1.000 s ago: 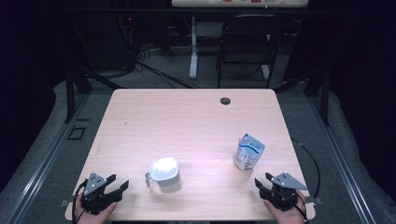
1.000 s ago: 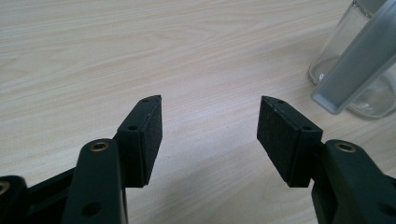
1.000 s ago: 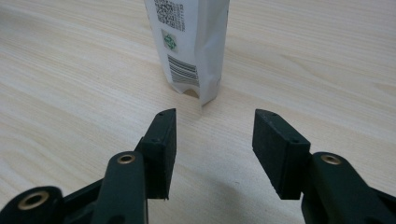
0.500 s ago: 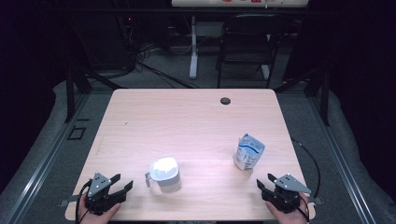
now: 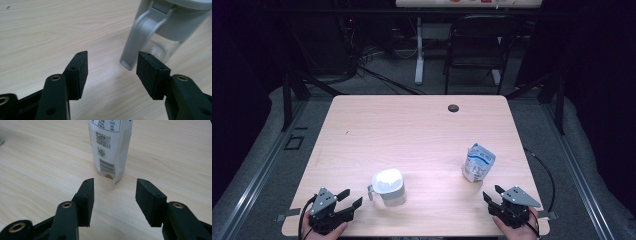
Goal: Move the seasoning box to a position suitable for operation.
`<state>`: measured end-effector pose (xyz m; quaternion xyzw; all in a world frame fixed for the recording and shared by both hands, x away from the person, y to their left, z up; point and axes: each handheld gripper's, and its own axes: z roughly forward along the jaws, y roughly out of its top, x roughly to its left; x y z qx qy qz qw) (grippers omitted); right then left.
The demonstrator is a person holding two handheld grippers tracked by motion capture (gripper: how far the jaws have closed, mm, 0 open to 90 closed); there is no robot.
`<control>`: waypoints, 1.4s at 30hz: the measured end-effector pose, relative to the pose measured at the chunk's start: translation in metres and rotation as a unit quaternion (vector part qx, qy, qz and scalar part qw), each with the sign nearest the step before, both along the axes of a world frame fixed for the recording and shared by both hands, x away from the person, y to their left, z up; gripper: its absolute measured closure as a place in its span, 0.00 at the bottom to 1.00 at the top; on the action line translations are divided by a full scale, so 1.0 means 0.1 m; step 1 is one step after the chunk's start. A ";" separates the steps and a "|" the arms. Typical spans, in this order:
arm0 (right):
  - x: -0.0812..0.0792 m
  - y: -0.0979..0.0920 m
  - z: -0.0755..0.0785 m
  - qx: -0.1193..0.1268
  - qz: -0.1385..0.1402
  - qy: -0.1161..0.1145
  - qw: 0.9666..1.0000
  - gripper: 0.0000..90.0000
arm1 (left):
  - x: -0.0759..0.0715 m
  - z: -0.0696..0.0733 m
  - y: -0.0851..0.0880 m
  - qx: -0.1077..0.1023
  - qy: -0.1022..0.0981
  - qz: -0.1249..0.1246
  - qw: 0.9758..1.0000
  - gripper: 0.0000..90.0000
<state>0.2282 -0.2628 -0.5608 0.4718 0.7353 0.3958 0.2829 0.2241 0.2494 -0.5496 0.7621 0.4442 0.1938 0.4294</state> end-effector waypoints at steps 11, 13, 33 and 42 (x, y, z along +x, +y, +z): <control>0.01 0.02 0.00 0.003 0.000 0.004 1.000 0.55 | 0.07 0.02 -0.22 0.020 0.002 -0.013 1.000 0.53; 0.01 0.02 0.00 0.003 0.001 0.005 1.000 0.55 | 0.11 0.02 -0.27 0.026 0.007 -0.012 1.000 0.53; 0.02 0.02 -0.02 0.007 -0.001 0.014 1.000 0.55 | 0.28 0.01 -0.49 0.052 -0.003 -0.006 0.999 0.77; 0.02 0.03 -0.03 0.010 0.001 0.016 1.000 0.55 | 0.29 -0.01 -0.48 0.055 -0.011 -0.007 0.998 0.79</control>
